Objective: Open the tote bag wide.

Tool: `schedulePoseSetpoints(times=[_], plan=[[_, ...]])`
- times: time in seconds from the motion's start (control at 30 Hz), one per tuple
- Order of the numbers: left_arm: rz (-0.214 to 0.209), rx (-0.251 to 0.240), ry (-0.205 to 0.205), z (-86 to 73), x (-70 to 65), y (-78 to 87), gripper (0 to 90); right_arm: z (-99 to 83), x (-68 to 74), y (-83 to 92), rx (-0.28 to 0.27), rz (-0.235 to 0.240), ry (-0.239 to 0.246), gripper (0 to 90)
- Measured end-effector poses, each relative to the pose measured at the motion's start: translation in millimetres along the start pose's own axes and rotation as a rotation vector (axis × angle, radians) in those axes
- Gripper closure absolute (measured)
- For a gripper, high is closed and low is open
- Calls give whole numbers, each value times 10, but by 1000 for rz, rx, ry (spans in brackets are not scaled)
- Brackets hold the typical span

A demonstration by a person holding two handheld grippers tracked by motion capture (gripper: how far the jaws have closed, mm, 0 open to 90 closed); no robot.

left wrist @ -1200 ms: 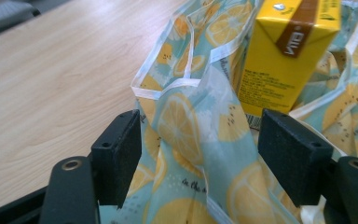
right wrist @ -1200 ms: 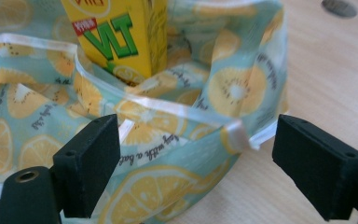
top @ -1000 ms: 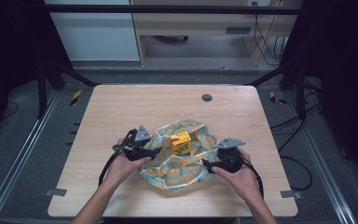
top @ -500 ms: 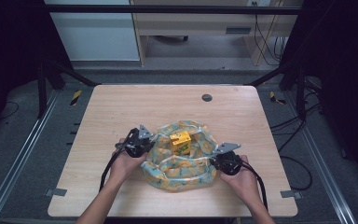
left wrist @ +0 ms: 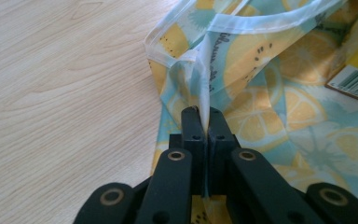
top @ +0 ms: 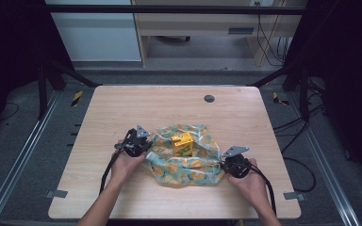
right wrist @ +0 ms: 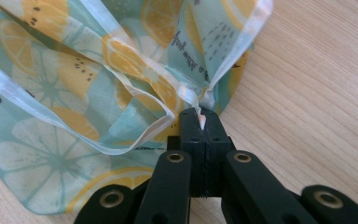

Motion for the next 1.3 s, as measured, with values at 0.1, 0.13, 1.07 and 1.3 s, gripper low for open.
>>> schedulePoseSetpoints(times=[0.1,0.13,1.07,1.3], plan=[[2,-3,15,-31,61,16,894,-17,-9,29,-4,-2,3,900],[6,-8,17,-33,71,19,895,-24,-11,31,-4,-3,4,900],[24,15,-26,-106,59,112,900,-81,-21,83,-9,1,-14,900],[-7,-8,2,-122,43,124,871,-85,-35,87,-14,5,-26,891]])
Point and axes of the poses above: each handheld gripper's, and its own axes: y roughly backward along the jaws, z roughly out of its top, x roughly to its left, the point moved 7 cm from there along -y, roughly forward along the jaws, and after that the axes turned 13 degrees about -y, right-handed, at the moved point
